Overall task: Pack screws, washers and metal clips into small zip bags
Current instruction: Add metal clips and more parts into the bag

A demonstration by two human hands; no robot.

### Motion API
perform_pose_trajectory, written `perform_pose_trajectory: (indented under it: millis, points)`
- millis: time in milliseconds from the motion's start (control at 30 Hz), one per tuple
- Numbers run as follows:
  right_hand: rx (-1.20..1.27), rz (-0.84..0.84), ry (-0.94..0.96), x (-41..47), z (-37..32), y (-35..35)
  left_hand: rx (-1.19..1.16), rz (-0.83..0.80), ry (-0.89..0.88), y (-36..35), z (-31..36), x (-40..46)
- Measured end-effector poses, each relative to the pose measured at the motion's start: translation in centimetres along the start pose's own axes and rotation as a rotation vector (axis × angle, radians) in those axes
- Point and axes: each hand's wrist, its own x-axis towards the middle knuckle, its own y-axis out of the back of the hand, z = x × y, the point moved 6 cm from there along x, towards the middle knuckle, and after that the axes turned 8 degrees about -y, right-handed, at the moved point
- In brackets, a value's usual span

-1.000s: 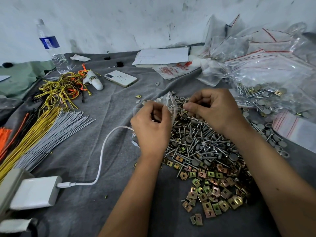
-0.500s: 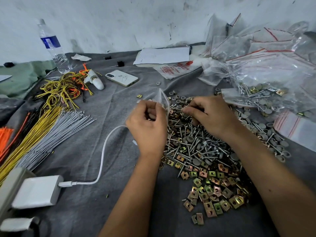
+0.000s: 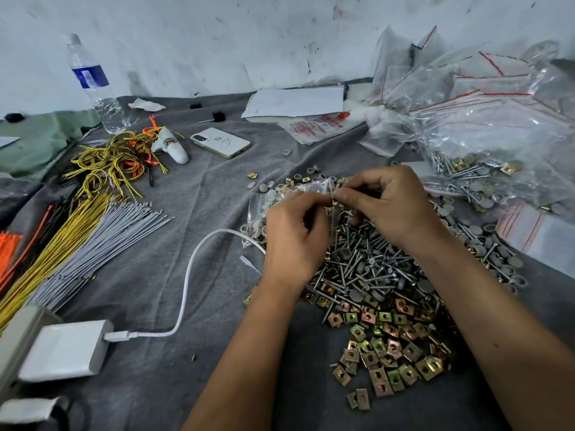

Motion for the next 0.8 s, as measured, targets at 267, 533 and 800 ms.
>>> perform_pose_trajectory:
  millis: [267,533,800]
  points:
    - [-0.045,-0.099,-0.028,0.3,0.5,-0.4,-0.113,-0.075,0.148,-0.5,-0.7,-0.2]
    - [-0.098,0.018,-0.037,-0.1,0.1,-1.6,-0.238,0.021,0.321,-0.3,-1.2,-0.2]
    - [0.014,0.033,-0.095,-0.1,0.4,-2.0,-0.202,0.005,0.230,-0.3,-1.1,0.0]
